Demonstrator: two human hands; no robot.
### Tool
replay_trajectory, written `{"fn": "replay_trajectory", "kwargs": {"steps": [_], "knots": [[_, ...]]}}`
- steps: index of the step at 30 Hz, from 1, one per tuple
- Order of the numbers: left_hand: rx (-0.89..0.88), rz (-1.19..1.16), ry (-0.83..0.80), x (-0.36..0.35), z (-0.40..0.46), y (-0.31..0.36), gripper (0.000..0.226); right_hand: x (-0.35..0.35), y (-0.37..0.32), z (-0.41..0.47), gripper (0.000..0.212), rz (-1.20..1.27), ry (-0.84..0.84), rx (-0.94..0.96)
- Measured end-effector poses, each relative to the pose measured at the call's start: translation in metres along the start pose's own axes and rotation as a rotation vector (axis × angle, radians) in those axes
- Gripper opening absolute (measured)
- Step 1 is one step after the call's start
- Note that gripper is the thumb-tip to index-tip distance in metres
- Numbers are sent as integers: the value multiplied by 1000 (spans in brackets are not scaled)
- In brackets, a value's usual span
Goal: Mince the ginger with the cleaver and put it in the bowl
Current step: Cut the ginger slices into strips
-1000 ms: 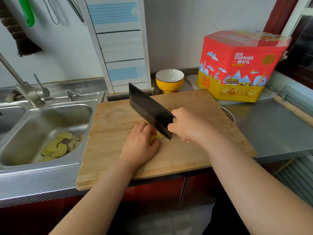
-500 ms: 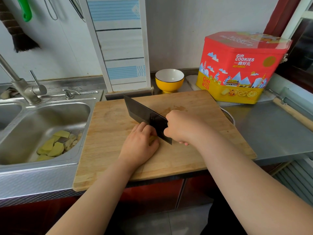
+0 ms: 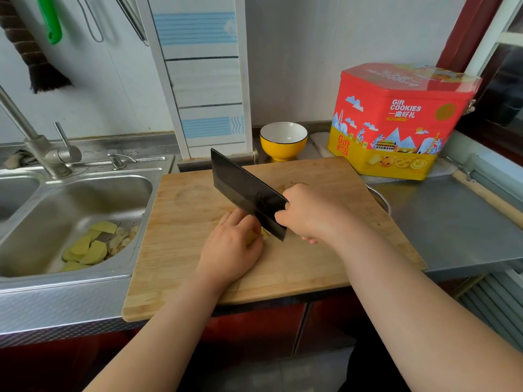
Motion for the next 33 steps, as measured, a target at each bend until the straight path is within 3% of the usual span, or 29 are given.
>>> {"fn": "replay_trajectory", "kwargs": {"steps": [5, 15, 21, 26, 33], "knots": [[8, -18, 10, 0, 0, -1, 7, 3, -7, -7, 6, -60, 14, 18], [-18, 36, -6, -5, -2, -2, 7, -11, -10, -1, 31, -147, -53, -46], [-34, 51, -12, -3, -2, 0, 6, -15, 1, 1, 35, -13, -16, -50], [-35, 19, -6, 1, -4, 3, 10, -9, 3, -6, 21, -48, 54, -23], [-8, -16, 4, 3, -4, 2, 12, 1, -2, -14, 13, -24, 12, -6]]}}
Point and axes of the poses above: each hand's wrist, its own z-axis towards the middle knuckle, its own x-axis out of the back of the hand, y = z × x, the point moved 4 cm from there along z, towards the middle knuckle, and after that the axes turned 13 degrees about -x, right-handed, at the moved point
